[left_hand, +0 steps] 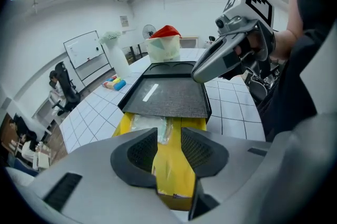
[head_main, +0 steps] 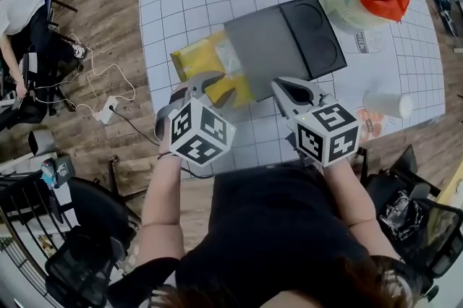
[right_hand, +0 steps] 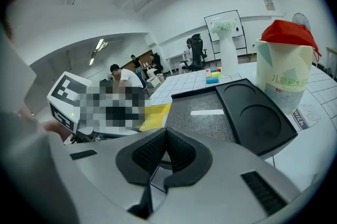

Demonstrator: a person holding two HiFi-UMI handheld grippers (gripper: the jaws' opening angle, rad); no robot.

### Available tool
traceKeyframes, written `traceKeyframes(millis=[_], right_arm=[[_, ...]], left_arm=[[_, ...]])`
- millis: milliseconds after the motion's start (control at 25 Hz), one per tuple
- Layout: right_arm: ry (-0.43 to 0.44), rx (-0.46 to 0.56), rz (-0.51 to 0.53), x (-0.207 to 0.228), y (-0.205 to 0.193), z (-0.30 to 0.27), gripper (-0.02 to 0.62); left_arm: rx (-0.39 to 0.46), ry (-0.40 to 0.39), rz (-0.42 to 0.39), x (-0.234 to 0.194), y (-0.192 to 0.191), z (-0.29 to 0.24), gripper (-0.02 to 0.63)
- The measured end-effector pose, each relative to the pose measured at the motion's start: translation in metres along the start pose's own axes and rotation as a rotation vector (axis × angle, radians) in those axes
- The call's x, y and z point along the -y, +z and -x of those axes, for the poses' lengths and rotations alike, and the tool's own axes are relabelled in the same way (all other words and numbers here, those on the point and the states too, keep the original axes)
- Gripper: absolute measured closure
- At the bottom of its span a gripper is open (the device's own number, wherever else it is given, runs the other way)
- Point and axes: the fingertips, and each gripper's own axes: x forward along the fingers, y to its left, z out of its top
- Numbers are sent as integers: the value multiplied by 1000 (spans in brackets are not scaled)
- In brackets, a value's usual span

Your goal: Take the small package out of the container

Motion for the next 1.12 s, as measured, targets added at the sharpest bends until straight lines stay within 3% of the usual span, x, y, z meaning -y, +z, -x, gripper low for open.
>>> traceKeyframes(millis=[600, 1120], right_arm=[[-61, -6, -68, 18, -2, -9, 581], [-81, 9, -126, 29, -14, -4, 581]], left_arm=[[-145, -105, -248, 1, -10, -55, 462], [-226, -122, -296, 3, -21, -78, 477]])
